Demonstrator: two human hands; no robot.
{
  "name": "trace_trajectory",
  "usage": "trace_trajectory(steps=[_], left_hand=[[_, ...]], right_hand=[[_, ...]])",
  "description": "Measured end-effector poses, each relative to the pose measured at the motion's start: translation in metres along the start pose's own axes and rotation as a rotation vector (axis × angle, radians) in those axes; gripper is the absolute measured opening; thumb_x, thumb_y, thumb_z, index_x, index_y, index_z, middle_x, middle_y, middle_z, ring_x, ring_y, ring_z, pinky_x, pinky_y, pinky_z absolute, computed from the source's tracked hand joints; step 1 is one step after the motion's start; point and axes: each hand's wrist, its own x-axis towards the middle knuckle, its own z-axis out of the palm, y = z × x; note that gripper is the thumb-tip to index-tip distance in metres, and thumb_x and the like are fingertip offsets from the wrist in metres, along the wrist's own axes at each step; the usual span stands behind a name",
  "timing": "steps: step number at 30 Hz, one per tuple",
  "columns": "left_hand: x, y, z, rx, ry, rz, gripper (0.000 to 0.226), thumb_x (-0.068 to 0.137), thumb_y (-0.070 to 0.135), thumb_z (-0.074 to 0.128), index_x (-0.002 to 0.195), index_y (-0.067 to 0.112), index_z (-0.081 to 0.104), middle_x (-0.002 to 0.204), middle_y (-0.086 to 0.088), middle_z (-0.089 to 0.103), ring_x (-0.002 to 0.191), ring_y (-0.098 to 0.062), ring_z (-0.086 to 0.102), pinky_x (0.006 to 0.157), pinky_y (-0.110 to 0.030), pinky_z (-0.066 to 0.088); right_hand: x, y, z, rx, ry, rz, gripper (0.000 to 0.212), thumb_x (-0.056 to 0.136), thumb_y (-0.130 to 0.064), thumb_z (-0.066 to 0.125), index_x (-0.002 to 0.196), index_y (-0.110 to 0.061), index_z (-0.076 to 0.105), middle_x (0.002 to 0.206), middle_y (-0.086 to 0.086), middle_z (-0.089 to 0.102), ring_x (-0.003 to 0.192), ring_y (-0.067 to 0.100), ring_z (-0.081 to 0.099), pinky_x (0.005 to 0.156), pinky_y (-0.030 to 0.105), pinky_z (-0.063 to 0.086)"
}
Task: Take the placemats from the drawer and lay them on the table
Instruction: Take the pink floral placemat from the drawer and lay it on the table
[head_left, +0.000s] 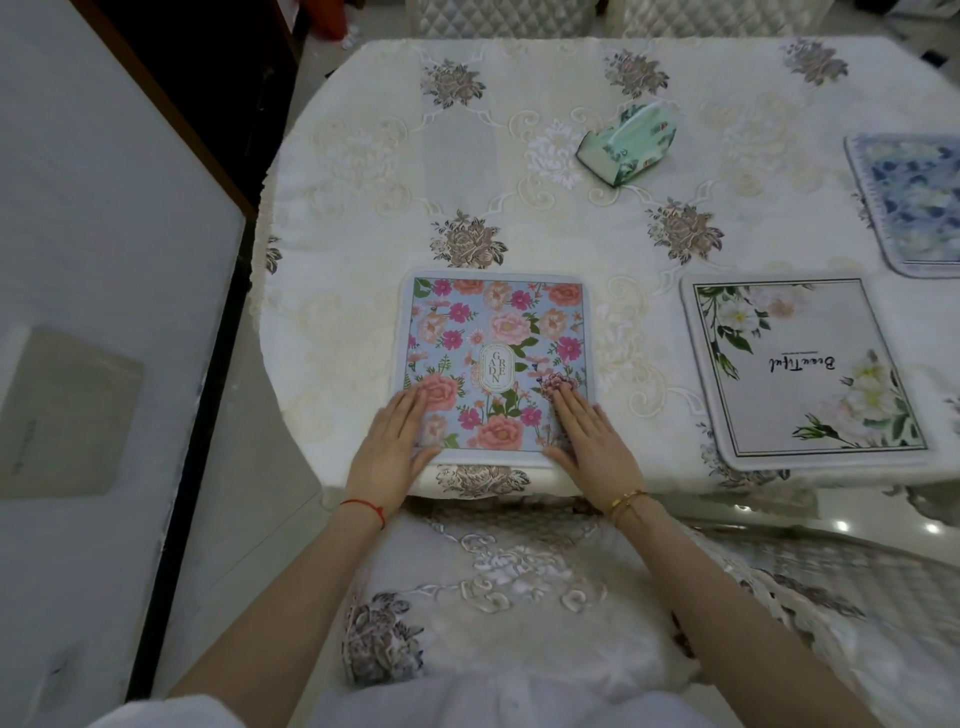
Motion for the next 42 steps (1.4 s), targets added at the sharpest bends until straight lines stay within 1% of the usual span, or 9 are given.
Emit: trace_trajectory(steps=[6, 10, 13, 18, 25, 29, 34, 38, 42], left_hand=[[-0.009, -0.002, -0.008, -0.05, 0.021, -0.007, 0.074, 0.094, 0.048, 0.043, 0.151, 0.011, 0.013, 0.159, -0.004, 0.013, 0.147, -0.019, 0.009, 0.119, -0.03, 0.005], [0.003, 0.024, -0.01, -0.106, 0.058, 0.033, 0.073, 0.095, 0.048, 0.042, 0.152, 0.013, 0.012, 0.16, -0.004, 0.01, 0.147, -0.015, 0.002, 0.121, -0.032, 0.008], [0.016, 0.041, -0.003, -0.089, 0.008, 0.019, 0.078, 0.094, 0.056, 0.036, 0.152, 0.012, 0.007, 0.161, -0.005, 0.004, 0.148, -0.017, -0.004, 0.121, -0.039, 0.013], [0.011, 0.028, 0.005, -0.024, -0.01, 0.028, 0.084, 0.094, 0.063, 0.029, 0.152, 0.013, -0.004, 0.161, -0.003, -0.008, 0.147, -0.014, -0.012, 0.121, -0.035, 0.004], [-0.002, -0.008, -0.01, -0.039, -0.002, 0.037, 0.086, 0.089, 0.067, 0.025, 0.151, 0.01, 0.012, 0.159, -0.004, 0.014, 0.147, -0.018, 0.012, 0.12, -0.033, 0.01], [0.028, -0.009, -0.025, -0.089, 0.053, 0.04, 0.075, 0.095, 0.05, 0.044, 0.151, 0.012, 0.014, 0.16, -0.003, 0.013, 0.147, -0.017, 0.011, 0.12, -0.032, 0.01], [0.093, 0.0, -0.037, -0.067, 0.033, 0.083, 0.069, 0.097, 0.039, 0.045, 0.151, 0.009, 0.012, 0.16, -0.008, 0.012, 0.148, -0.022, 0.007, 0.121, -0.034, 0.008], [0.123, 0.005, -0.036, -0.061, -0.002, 0.066, 0.071, 0.098, 0.043, 0.04, 0.151, 0.009, 0.008, 0.16, -0.009, 0.007, 0.148, -0.022, 0.0, 0.12, -0.03, -0.001], [0.123, -0.005, -0.029, -0.049, 0.0, 0.074, 0.074, 0.097, 0.048, 0.038, 0.151, 0.01, 0.007, 0.16, -0.007, 0.005, 0.148, -0.02, 0.0, 0.121, -0.031, 0.004]], right_hand=[[-0.018, 0.007, -0.01, 0.023, 0.019, 0.04, 0.079, 0.088, -0.063, 0.012, 0.151, -0.016, 0.002, 0.157, -0.003, -0.005, 0.146, 0.014, -0.003, 0.118, 0.029, -0.003], [0.005, -0.033, -0.012, 0.026, 0.032, -0.02, 0.08, 0.091, -0.063, 0.019, 0.151, -0.013, 0.001, 0.157, 0.001, -0.007, 0.145, 0.016, -0.01, 0.119, 0.033, -0.001], [0.02, -0.056, -0.001, -0.012, -0.003, -0.036, 0.085, 0.09, -0.067, 0.013, 0.15, -0.01, -0.003, 0.157, 0.006, -0.01, 0.145, 0.019, -0.013, 0.119, 0.035, -0.003], [0.012, -0.03, 0.004, -0.023, -0.022, -0.018, 0.087, 0.088, -0.071, 0.014, 0.15, -0.014, -0.008, 0.158, 0.001, -0.013, 0.145, 0.014, -0.014, 0.118, 0.032, -0.006], [-0.006, 0.019, -0.015, 0.006, 0.004, 0.053, 0.083, 0.091, -0.066, 0.027, 0.151, -0.017, -0.002, 0.158, -0.004, -0.005, 0.145, 0.01, -0.009, 0.119, 0.031, -0.004], [0.023, 0.017, -0.029, 0.047, 0.082, 0.061, 0.075, 0.094, -0.058, 0.032, 0.151, -0.016, 0.01, 0.158, 0.0, 0.008, 0.144, 0.009, -0.002, 0.118, 0.029, -0.001], [0.098, -0.018, -0.041, 0.067, 0.082, 0.015, 0.067, 0.098, -0.046, 0.036, 0.151, -0.014, 0.01, 0.159, 0.004, 0.006, 0.146, 0.018, -0.002, 0.12, 0.037, 0.002], [0.137, -0.032, -0.039, 0.048, 0.031, -0.014, 0.072, 0.097, -0.05, 0.035, 0.151, -0.012, 0.007, 0.16, 0.003, 0.002, 0.146, 0.016, -0.004, 0.12, 0.038, 0.0], [0.133, -0.012, -0.036, 0.015, 0.035, -0.032, 0.082, 0.091, -0.063, 0.029, 0.151, -0.014, 0.002, 0.158, -0.001, -0.002, 0.144, 0.012, -0.006, 0.12, 0.035, -0.001]])
